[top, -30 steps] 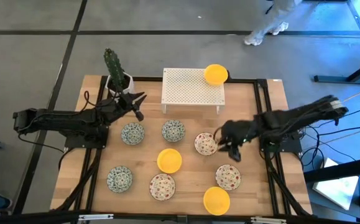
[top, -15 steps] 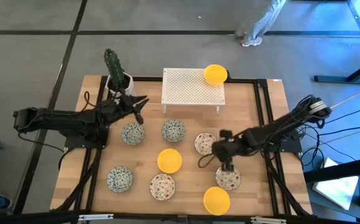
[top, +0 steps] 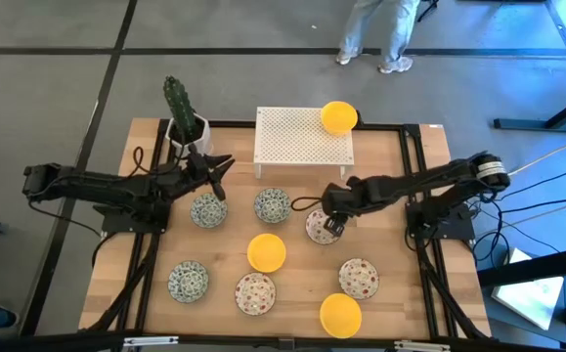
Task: Pick & Place Mini bowls
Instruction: Put the top red white bowl on the shelf
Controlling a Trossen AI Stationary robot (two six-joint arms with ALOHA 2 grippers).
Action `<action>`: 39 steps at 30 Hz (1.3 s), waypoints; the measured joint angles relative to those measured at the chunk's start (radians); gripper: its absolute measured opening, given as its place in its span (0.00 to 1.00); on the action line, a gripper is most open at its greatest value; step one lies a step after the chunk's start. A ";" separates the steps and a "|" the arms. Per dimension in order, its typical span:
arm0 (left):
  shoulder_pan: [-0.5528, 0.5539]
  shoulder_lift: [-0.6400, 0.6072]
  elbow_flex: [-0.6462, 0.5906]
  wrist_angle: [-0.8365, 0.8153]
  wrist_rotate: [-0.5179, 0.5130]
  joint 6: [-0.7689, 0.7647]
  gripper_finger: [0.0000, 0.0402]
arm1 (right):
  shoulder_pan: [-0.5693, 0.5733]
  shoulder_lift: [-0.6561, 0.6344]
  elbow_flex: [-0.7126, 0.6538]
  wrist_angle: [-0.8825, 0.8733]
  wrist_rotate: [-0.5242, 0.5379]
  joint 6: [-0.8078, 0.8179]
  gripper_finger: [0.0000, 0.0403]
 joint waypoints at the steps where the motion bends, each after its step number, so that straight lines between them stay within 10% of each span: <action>1: -0.010 0.000 0.000 -0.001 -0.011 0.001 0.18 | -0.004 0.008 0.000 -0.008 -0.001 0.002 0.36; 15: -0.063 0.000 0.000 -0.013 -0.045 0.002 0.30 | -0.012 0.109 0.000 -0.022 -0.139 -0.035 0.34; 26: -0.067 0.076 0.074 -0.170 -0.006 -0.070 0.34 | -0.012 0.083 0.002 0.065 -0.142 -0.098 0.05; 39: -0.114 0.604 0.474 -0.227 0.091 -0.095 0.39 | 0.062 -0.062 0.005 0.224 0.440 -0.116 0.04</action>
